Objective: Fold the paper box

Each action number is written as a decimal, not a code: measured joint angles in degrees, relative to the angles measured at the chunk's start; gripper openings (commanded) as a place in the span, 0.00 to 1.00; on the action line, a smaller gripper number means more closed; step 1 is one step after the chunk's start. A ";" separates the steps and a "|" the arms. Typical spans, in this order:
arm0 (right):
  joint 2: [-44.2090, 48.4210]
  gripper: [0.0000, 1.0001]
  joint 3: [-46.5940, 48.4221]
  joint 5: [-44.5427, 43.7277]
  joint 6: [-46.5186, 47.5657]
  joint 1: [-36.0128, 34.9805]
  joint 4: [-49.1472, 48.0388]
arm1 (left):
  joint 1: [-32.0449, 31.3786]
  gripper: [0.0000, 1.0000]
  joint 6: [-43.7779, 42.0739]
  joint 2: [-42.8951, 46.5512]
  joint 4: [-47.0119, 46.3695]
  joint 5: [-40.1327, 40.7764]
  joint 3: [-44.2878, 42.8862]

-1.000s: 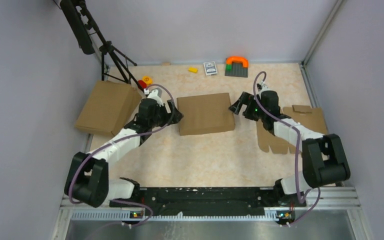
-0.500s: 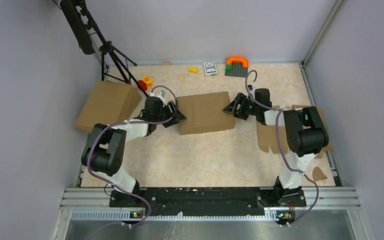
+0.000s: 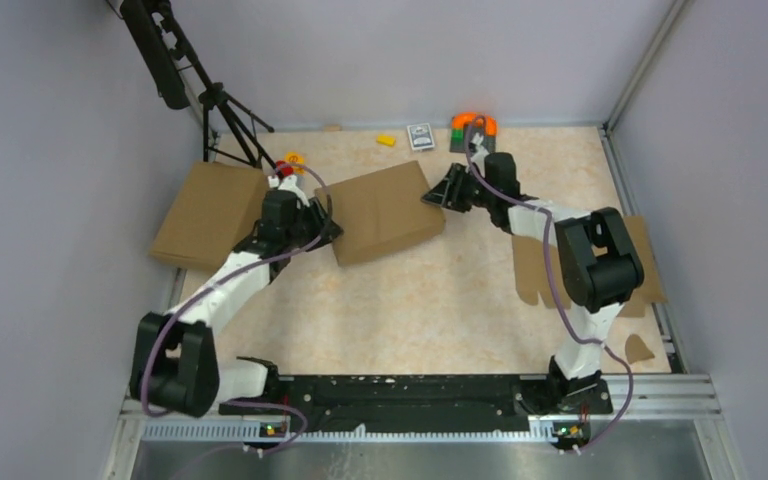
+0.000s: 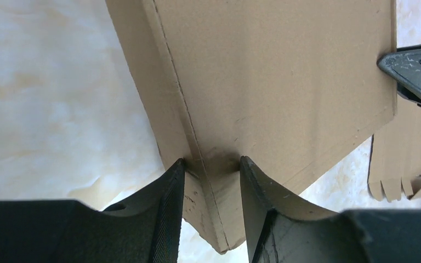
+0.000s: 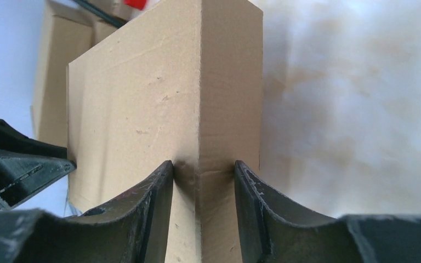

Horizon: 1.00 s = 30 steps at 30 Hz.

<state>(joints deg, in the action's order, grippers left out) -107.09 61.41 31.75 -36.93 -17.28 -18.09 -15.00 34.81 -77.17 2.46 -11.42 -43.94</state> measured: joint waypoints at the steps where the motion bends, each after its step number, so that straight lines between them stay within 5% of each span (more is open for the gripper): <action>1: -0.39 0.39 1.49 0.02 -0.46 -1.09 -0.42 | 0.42 0.42 -0.55 2.95 2.43 1.22 0.00; 6: -2.71 0.39 9.18 0.07 -2.89 -6.97 -1.27 | 2.62 0.43 -2.84 18.62 13.31 7.72 -0.07; 13: -11.13 0.36 27.74 -0.44 -6.78 -16.02 -2.78 | 6.60 0.33 -4.98 34.18 28.65 20.98 -5.25; 30: -44.44 0.20 75.80 -10.36 -14.73 -29.38 -10.12 | 20.00 0.23 -4.76 34.16 40.28 40.63 -10.27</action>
<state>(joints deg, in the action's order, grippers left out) -151.52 137.21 21.39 -51.66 -46.65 -28.21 4.99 30.04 -43.00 42.74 29.21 -54.22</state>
